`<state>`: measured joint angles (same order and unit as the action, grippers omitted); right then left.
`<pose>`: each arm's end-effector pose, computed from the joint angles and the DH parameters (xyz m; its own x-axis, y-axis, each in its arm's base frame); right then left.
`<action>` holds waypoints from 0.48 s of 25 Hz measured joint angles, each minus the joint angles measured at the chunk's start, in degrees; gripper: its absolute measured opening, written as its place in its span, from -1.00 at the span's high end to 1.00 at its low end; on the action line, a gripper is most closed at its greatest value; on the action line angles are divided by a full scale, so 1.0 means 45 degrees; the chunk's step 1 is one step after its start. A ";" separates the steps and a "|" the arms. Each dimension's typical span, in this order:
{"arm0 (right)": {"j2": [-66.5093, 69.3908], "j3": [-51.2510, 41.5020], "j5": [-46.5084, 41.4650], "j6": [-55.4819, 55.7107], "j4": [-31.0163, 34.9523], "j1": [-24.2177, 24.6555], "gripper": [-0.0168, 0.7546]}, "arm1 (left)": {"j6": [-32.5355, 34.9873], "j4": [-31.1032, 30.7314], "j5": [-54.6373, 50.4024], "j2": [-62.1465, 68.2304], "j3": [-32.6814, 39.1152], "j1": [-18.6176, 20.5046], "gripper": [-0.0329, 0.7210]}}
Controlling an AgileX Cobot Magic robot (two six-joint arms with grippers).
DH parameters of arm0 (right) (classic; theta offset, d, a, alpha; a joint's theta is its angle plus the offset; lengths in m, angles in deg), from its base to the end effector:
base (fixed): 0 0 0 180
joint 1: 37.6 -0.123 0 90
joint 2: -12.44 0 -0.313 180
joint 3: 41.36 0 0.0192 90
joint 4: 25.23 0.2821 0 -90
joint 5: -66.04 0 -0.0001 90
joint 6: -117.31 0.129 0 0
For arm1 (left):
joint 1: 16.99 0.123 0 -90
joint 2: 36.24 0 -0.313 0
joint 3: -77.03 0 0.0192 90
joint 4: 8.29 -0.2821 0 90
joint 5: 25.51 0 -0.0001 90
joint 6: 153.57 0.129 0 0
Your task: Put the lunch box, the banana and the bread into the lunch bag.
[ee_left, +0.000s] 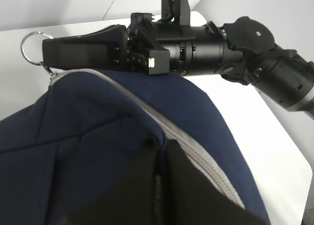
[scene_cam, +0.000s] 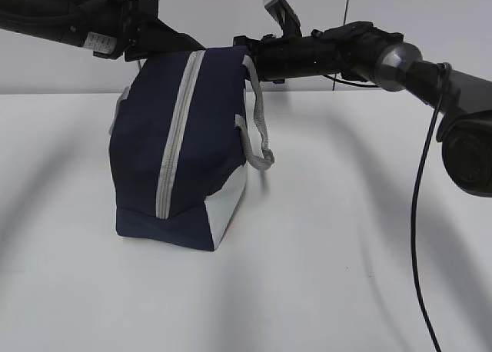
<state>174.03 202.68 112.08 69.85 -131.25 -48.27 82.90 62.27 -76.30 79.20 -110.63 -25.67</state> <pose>0.6366 0.2107 0.1667 -0.6282 0.1338 -0.7665 -0.5766 0.5815 0.5740 0.4567 -0.1651 0.2812 -0.6831 0.0518 -0.7285 0.6064 0.5961 -0.5262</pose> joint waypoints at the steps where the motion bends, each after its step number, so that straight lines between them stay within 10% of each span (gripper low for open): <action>1: 0.0050 0.0023 0.0000 0.0025 0.0032 0.0000 1.00 | 0.0000 0.0000 0.0000 0.0000 0.0000 0.0000 0.88; 12: 0.0101 0.0067 0.0059 0.0048 0.0005 0.0020 0.83 | 0.0025 0.0002 0.0000 0.0000 0.0000 0.0024 0.87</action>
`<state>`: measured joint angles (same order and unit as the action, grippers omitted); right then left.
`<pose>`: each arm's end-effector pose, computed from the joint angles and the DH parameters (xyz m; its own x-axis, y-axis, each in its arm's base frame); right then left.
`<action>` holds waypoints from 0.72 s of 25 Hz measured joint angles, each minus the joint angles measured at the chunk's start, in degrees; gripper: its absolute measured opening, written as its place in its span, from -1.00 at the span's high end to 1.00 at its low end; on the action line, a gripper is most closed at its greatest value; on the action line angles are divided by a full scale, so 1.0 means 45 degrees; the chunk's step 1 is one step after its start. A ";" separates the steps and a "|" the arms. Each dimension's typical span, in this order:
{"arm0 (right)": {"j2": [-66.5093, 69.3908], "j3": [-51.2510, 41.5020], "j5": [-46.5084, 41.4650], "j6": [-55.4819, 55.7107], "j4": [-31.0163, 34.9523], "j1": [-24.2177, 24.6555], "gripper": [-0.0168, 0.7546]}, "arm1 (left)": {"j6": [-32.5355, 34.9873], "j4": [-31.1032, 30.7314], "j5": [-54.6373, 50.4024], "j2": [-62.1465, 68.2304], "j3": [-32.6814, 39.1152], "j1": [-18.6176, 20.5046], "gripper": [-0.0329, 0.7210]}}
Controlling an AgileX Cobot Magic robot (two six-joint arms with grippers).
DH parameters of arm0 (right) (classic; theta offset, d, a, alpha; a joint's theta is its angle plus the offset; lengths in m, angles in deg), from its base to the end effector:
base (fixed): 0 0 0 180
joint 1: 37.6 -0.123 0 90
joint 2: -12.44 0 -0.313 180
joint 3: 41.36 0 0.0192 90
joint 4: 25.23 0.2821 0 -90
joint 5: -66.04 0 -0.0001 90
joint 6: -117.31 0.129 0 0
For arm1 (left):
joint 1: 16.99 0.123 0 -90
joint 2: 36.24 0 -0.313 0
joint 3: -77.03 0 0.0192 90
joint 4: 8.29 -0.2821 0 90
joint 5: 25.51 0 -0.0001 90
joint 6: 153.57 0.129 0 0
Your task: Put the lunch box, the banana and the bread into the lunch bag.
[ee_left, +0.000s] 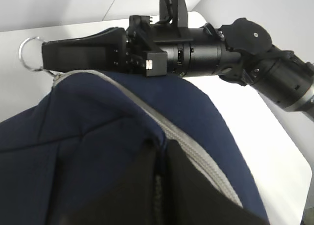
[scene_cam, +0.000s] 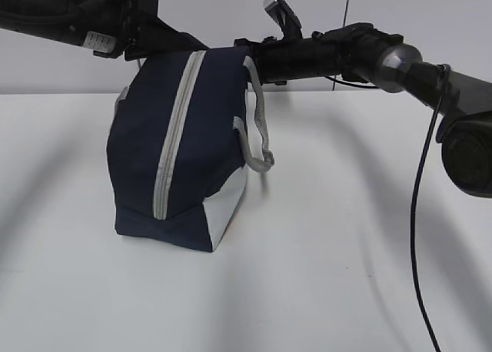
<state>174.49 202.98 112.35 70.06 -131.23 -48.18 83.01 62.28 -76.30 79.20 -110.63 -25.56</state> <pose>0.6371 0.2101 0.1632 -0.6339 0.1342 -0.7617 -0.5735 0.5792 0.5793 0.4570 -0.1643 0.2812 -0.6820 0.0515 -0.7295 0.6066 0.5971 -0.5249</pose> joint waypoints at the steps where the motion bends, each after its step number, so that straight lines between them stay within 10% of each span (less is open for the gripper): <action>1: 0.0000 0.0000 -0.0062 0.0000 -0.0088 0.0023 0.73 | 0.0013 0.0024 -0.0014 -0.0003 0.0000 0.0000 0.86; 7: -0.0263 0.0516 0.0123 -0.0160 -0.0369 0.0121 -0.22 | 0.0022 0.0244 0.0225 -0.0014 0.0000 0.0000 0.18; 11: -0.0482 0.1718 0.0613 -0.0521 -0.0369 0.0121 -0.36 | 0.0022 0.0256 0.0667 -0.0055 0.0000 0.0000 -0.39; 18: -0.0587 0.2063 0.1523 -0.0652 -0.0369 0.0131 -0.37 | -0.1029 -0.0270 0.1027 -0.0396 0.0000 0.0310 -0.52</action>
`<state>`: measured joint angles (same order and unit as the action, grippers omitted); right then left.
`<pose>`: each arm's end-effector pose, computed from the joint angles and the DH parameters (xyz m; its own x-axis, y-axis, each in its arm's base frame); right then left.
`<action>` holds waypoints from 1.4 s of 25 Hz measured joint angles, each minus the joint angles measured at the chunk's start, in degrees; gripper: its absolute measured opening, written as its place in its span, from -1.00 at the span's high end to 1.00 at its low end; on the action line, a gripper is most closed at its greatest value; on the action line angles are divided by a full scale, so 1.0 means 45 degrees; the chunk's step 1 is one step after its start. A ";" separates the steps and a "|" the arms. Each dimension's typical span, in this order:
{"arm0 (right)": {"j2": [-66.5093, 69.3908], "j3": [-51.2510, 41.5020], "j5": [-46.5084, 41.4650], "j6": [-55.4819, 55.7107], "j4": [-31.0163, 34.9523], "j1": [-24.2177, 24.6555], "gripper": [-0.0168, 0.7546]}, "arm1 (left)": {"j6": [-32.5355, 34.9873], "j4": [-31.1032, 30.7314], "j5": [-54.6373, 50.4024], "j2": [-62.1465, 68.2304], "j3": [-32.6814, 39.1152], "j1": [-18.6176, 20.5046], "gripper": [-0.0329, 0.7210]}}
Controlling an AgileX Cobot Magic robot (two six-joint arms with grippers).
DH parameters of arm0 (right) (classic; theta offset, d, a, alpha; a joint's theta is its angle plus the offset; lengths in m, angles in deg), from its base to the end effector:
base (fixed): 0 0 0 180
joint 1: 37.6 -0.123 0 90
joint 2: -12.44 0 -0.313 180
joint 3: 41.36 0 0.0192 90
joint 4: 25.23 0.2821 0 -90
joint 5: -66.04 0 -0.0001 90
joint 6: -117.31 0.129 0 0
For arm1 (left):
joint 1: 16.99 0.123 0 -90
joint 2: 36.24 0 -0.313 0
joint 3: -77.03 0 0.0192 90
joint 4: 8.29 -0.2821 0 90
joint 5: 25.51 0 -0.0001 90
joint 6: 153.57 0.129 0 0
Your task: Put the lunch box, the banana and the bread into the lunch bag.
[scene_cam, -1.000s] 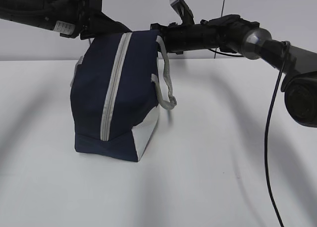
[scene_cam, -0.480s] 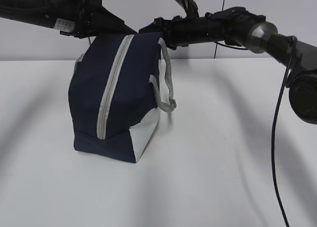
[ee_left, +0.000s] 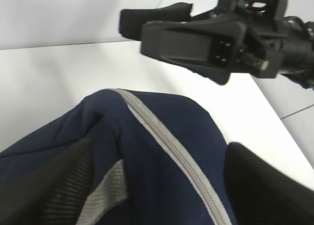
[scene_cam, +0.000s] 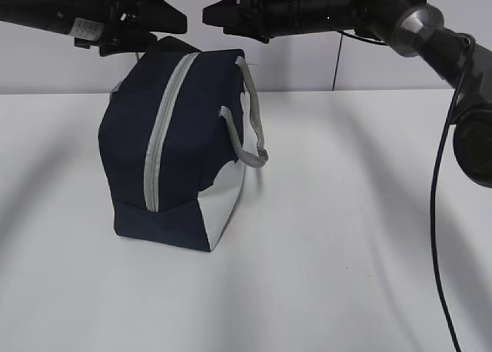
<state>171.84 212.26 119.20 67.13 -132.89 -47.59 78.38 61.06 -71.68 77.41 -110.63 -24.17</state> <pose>0.6255 0.2100 0.2475 -0.4649 0.0530 -0.8838 -0.7476 0.5111 0.4240 0.4641 -0.1463 0.2943 -0.6818 -0.0368 -0.7306 0.5277 0.6669 -0.5260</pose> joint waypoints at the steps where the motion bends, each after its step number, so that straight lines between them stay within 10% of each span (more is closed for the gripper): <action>1: -0.0092 0.0000 0.0097 -0.0022 0.0000 0.0000 -0.37 | -0.0288 -0.0466 0.0099 -0.0135 0.0000 0.0080 -0.52; 17: -0.5746 -0.6201 0.0448 -0.0306 0.0000 0.0000 -0.37 | -0.8347 -1.0404 -0.2011 -0.3818 0.0000 0.0263 -0.38; 27: -0.8628 -1.0975 -0.0842 -0.0479 0.0000 -0.0133 -0.34 | -1.0003 -1.2177 -0.4317 -0.6215 0.0356 0.0263 -0.27; 35: -1.1178 -1.5789 -0.4935 -0.1782 0.0055 -0.1095 -0.30 | -1.0185 -1.2301 -0.4343 -0.9204 0.3807 0.0263 -0.25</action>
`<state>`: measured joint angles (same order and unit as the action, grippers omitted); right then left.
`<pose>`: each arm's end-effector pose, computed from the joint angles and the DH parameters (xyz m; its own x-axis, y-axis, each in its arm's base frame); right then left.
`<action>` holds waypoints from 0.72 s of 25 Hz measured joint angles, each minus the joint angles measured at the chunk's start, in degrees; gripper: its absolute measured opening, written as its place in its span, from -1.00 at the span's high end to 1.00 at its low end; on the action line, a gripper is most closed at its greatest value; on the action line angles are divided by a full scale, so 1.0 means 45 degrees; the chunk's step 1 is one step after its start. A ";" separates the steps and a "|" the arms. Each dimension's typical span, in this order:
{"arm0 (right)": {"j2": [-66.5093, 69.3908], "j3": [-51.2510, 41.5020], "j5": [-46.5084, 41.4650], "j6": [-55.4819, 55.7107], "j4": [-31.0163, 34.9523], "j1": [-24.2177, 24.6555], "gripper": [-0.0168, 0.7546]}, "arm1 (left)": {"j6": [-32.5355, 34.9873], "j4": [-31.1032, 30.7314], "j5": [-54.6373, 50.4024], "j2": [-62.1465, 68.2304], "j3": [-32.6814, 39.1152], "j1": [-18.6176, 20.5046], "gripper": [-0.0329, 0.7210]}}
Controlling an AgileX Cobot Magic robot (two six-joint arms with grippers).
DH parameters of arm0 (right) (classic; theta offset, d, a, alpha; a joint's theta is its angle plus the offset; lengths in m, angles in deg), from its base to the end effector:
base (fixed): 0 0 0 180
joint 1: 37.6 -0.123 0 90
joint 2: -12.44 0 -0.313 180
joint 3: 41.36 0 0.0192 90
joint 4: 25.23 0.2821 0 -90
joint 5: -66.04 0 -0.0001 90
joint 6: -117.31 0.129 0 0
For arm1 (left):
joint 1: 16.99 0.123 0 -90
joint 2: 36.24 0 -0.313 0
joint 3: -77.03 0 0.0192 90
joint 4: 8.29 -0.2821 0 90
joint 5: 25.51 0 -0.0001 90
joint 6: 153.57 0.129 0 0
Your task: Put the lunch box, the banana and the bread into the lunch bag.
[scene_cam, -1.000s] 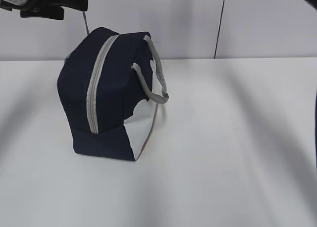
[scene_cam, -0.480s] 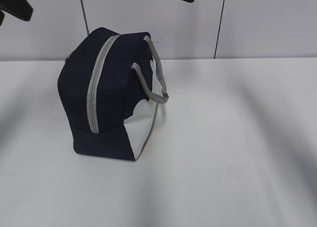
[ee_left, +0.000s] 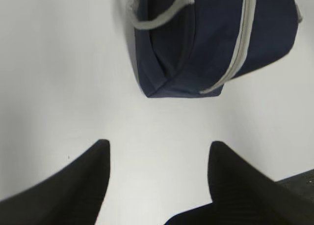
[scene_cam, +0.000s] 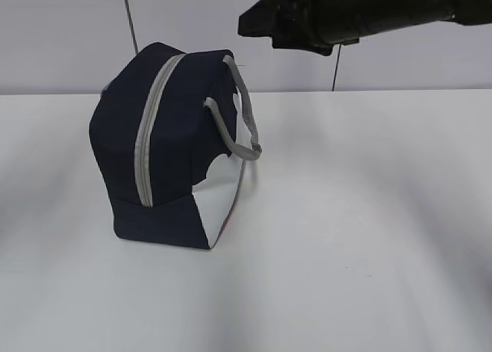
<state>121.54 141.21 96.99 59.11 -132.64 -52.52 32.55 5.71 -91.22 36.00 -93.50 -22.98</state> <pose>0.4464 0.1844 0.3064 -0.5567 0.0348 -0.8300 -0.5463 0.7374 0.3973 0.2455 -0.0544 0.3755 -0.8308 0.0917 -0.5489 0.2258 0.9570 -0.1819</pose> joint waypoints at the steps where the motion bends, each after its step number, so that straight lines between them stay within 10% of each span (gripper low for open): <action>1: -0.0264 -0.0452 -0.0437 -0.0112 0.0017 -0.0119 -0.30 | 0.0000 0.0000 0.0049 -0.0417 0.0530 0.0000 -0.24; 18: -0.4402 -0.4764 -0.3023 -0.1458 0.0282 -0.0755 -0.29 | -0.0452 -0.0680 0.0036 -0.9855 0.6708 0.0000 -0.24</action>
<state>101.73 119.77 83.39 52.55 -131.37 -55.92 30.52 2.65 -91.05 -8.35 -63.31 -22.98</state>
